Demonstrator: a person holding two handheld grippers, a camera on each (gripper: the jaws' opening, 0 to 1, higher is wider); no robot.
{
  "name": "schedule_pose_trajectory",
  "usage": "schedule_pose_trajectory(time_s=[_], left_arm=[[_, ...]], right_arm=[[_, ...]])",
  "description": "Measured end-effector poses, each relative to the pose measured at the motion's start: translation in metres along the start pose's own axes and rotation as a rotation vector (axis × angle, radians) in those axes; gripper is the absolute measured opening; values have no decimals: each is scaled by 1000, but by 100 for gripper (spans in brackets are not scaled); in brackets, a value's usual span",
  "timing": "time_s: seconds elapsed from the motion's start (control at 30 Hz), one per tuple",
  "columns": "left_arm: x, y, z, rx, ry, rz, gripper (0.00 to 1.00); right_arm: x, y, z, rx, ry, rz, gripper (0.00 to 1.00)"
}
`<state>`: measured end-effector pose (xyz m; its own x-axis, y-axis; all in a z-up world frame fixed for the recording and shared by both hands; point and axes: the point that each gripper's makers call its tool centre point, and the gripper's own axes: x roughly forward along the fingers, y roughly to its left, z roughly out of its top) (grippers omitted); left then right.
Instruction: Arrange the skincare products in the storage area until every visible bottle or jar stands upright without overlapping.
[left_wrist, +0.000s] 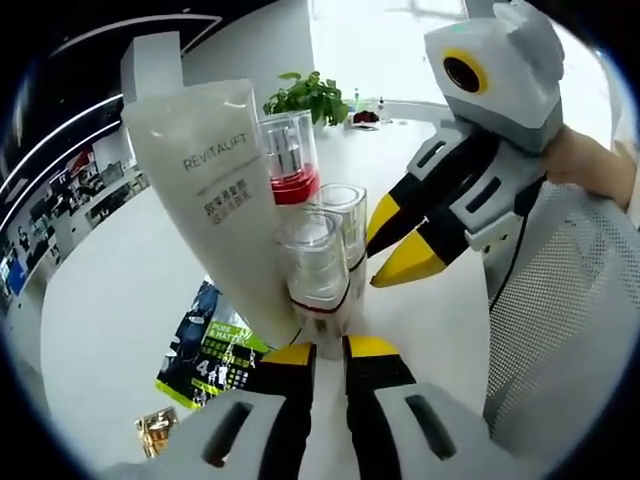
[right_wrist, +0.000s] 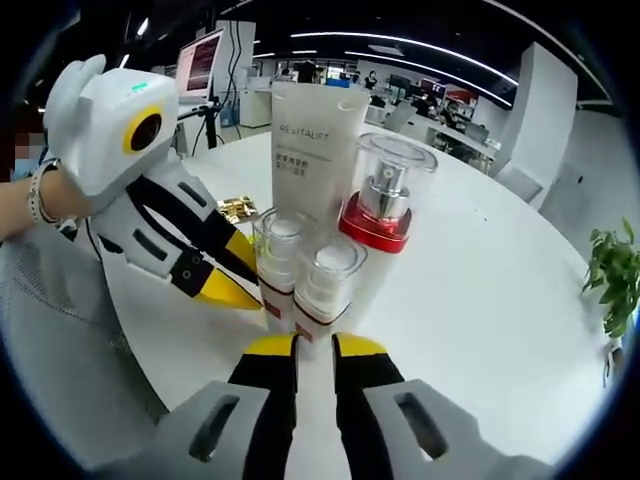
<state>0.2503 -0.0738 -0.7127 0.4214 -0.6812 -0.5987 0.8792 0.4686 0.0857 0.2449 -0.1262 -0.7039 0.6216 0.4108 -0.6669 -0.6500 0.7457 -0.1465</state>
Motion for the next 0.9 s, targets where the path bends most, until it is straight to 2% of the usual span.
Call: schedule_pose_trajectory(time_s=[0.23,0.4,0.7,0.9], left_arm=[[-12,9,4,-35,-3,37,11],[-23,13,1,-44,24,59,15],[-51,17,3,-71,26,116,20],[-67,18,-1,-101,29,135,28]], right_arm=[[-6,4,0,-4,-11,5,16],[-11,8,-2,-30,2,12,19],[-26,10,5,-32,-26,15,28],[-36,16,11,-19,-44,20,33]])
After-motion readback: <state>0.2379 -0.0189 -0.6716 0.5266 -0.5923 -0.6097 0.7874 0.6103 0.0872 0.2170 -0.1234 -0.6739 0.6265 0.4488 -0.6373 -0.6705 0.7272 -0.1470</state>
